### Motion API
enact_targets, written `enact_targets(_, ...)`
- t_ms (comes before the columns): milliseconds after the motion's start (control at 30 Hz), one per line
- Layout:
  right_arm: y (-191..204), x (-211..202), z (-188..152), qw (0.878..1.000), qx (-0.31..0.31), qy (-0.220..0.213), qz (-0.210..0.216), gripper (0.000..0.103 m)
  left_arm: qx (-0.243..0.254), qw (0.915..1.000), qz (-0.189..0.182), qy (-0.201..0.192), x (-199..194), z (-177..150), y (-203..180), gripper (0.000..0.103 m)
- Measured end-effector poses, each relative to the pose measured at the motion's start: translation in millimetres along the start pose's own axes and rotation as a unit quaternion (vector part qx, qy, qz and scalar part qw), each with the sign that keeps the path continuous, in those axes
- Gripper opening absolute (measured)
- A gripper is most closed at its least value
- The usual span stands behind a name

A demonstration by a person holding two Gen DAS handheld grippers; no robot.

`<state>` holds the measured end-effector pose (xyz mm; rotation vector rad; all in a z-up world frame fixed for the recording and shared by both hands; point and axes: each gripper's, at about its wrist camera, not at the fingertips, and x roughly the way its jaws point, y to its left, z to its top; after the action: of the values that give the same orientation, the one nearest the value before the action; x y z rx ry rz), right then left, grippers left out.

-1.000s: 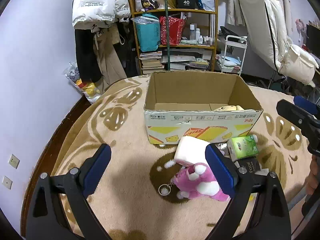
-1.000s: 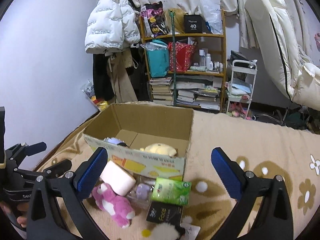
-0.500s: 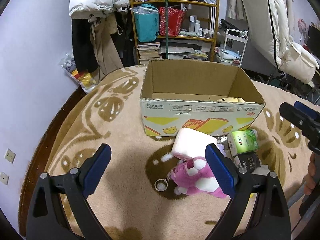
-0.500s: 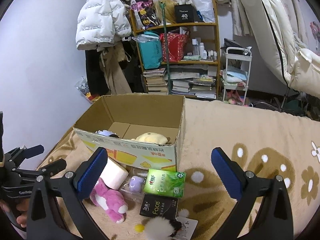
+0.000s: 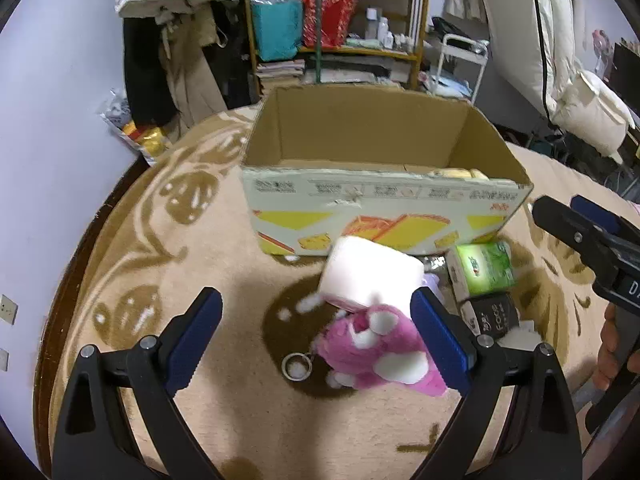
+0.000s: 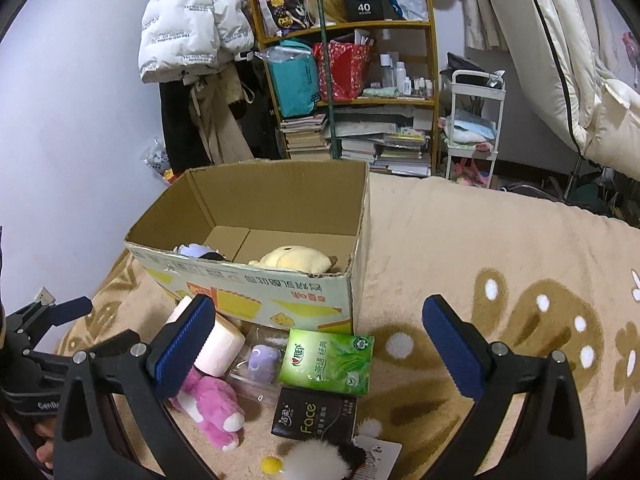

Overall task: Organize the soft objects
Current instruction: 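Lower the left tool onto the pink bear and the right tool onto the green tissue pack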

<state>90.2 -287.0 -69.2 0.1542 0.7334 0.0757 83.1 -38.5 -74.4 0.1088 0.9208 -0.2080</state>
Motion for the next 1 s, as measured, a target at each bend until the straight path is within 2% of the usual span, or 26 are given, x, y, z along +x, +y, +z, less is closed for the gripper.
enact_targets(333,-2,25,-4,0.999,0.007,0.033,-0.008,0.103,0.027,0.9988,-0.008,0.041,28,-8,-22,0.094)
enact_targets(467,-1,38,-8,0.999,0.009,0.049,-0.011,0.103,0.040,0.9978,0.004,0.053,39,-12,-28,0.094)
enact_targets(833,-7,69,-18,0.993,0.033,0.109,-0.019,0.103,0.041,0.9956,-0.018,0.083,56,-18,-36,0.094)
enact_targets(1000,-14,79,-23,0.990,0.046,0.128,-0.023,0.103,0.015,0.9944,-0.038,0.098,66,-18,-28,0.095)
